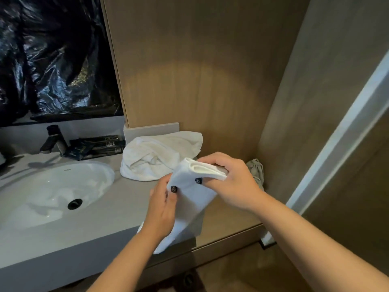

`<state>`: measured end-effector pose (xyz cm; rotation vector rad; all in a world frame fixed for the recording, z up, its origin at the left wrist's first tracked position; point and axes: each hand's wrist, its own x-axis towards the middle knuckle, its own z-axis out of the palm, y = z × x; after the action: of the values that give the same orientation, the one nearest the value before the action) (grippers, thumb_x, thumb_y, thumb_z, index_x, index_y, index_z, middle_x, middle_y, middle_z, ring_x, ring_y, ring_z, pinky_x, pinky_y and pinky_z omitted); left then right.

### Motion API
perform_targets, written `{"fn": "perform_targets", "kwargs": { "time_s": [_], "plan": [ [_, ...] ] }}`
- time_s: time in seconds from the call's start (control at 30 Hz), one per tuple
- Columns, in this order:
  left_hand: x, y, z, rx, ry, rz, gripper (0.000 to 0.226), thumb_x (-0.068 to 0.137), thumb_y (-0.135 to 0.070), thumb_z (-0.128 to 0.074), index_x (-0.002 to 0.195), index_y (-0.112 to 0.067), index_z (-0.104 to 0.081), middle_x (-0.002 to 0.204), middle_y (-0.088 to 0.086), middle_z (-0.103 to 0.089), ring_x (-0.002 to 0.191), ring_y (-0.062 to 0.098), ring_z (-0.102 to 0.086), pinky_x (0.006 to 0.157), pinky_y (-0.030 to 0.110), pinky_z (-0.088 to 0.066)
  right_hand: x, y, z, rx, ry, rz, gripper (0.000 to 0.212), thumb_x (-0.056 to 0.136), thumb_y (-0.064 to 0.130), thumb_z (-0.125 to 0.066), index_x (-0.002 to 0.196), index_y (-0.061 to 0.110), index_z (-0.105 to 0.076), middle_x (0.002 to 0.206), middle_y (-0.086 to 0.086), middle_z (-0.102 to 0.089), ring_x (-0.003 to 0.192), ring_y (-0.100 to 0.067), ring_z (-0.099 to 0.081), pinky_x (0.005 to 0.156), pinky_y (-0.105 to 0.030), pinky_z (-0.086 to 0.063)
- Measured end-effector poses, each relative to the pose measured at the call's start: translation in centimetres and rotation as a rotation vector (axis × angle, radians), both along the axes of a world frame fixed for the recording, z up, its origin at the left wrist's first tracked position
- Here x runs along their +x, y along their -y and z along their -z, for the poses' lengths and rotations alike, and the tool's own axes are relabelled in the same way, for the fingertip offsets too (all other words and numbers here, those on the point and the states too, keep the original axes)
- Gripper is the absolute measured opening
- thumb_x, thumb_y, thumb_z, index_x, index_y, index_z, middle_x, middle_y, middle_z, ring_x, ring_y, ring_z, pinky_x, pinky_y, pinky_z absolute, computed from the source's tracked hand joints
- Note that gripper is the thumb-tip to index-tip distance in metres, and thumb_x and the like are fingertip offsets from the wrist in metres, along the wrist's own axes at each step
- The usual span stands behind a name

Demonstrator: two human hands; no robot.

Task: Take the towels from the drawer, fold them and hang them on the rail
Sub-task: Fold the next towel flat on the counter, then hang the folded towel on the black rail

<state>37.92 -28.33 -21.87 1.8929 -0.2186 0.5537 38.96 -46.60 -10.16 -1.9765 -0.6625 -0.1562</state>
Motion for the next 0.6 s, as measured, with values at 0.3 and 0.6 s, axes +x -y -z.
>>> {"fn": "perform_targets", "kwargs": {
  "time_s": [0.3, 0.6],
  "plan": [
    [0.3, 11.7, -9.2, -0.190, 0.105, 0.114, 0.038, 0.088, -0.058, -0.048, 0.083, -0.023, -0.061, 0.070, -0.002, -0.061, 0.062, 0.008, -0.053, 0.054, 0.027, -0.042, -1.0, 9.2, -4.6, 0.441, -0.051, 0.237, 0.054, 0.079, 0.012, -0.079, 0.123, 0.030, -0.053, 0.109, 0.008, -0.067, 0.099, -0.005, -0.066, 0.079, -0.024, -0.056],
    [5.2, 16.1, -21.6, -0.233, 0.396, -0.040, 0.048, 0.094, -0.039, -0.059, 0.056, -0.016, -0.043, 0.051, -0.010, -0.032, 0.051, 0.006, -0.029, 0.049, 0.024, -0.026, 1.5, 13.1, -6.9, 0.509, -0.166, 0.103, 0.046, 0.074, 0.039, -0.075, 0.112, 0.014, -0.066, 0.107, 0.003, -0.075, 0.100, -0.015, -0.071, 0.075, -0.021, -0.056]
  ]
}}
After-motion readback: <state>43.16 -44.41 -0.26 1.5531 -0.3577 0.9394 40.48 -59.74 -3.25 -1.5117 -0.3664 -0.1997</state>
